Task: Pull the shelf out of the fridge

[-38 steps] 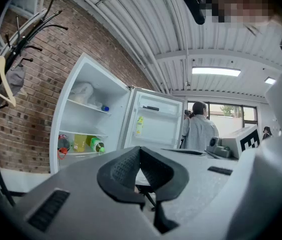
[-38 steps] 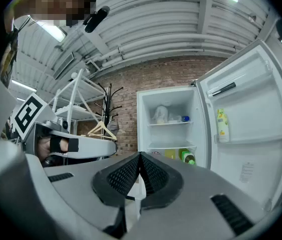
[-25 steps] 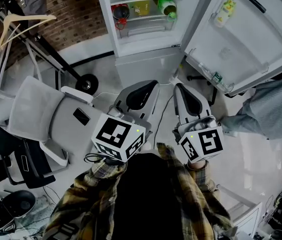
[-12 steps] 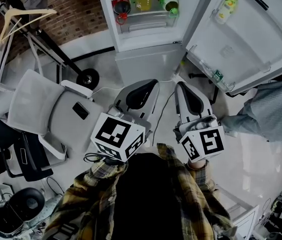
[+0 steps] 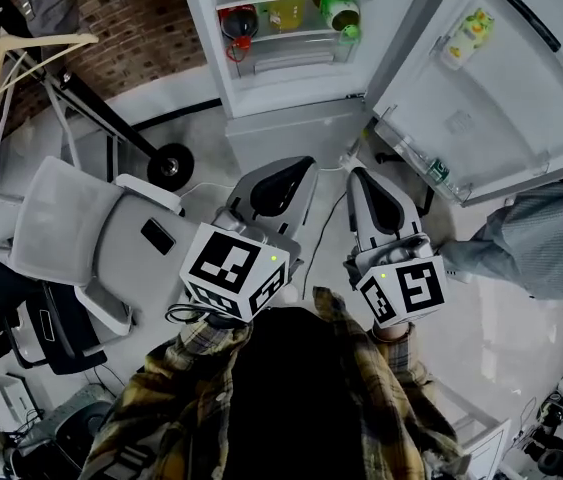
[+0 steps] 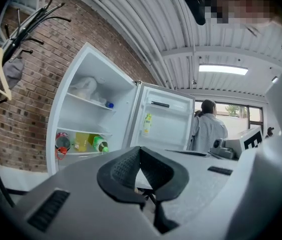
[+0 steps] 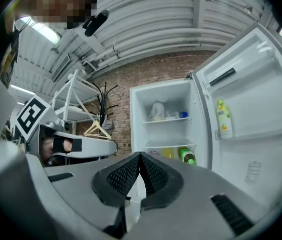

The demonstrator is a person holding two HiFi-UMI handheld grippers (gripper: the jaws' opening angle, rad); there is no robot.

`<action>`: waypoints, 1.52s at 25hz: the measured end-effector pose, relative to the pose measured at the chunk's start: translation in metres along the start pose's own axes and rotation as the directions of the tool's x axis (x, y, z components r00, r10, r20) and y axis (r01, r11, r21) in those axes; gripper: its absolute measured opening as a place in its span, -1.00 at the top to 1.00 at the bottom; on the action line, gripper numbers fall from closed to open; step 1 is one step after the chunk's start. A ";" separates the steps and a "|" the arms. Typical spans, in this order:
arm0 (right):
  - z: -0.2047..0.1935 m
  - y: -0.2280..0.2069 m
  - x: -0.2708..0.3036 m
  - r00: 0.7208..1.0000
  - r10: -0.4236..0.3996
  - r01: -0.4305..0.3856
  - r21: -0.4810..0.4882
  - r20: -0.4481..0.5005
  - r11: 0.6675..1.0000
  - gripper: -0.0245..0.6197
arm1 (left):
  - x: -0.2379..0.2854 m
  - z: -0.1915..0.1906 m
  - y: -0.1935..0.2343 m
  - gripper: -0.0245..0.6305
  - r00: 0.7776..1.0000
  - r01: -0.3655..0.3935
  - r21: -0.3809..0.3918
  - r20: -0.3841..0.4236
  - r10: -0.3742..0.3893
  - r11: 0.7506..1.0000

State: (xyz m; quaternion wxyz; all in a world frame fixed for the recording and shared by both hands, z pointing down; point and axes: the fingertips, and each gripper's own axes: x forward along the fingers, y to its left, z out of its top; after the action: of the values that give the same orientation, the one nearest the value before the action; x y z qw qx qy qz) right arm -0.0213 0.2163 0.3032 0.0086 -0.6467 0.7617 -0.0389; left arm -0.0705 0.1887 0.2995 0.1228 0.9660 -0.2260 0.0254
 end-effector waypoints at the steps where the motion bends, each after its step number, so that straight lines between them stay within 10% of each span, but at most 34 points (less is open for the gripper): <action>1: 0.001 -0.004 0.009 1.000 -0.004 0.004 -0.005 0.000 1.000 0.87 | 0.006 0.004 0.006 0.92 1.000 0.004 0.003 0.002 -0.004 1.000; 24: 0.005 -0.049 0.178 0.999 -0.045 0.045 0.022 0.006 0.999 0.87 | 0.094 0.040 0.150 0.92 0.999 0.046 0.010 -0.016 -0.046 0.999; 38: 0.004 -0.108 0.236 0.999 0.052 -0.052 0.039 -0.010 0.998 0.87 | 0.156 0.049 0.187 0.92 0.997 -0.071 -0.013 0.013 0.072 0.997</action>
State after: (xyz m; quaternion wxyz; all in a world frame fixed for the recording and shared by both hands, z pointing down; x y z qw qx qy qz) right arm 0.0465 -0.0340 0.3159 0.0180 -0.6261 0.7775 -0.0569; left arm -0.0135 -0.0532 0.3107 0.1262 0.9567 -0.2614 0.0217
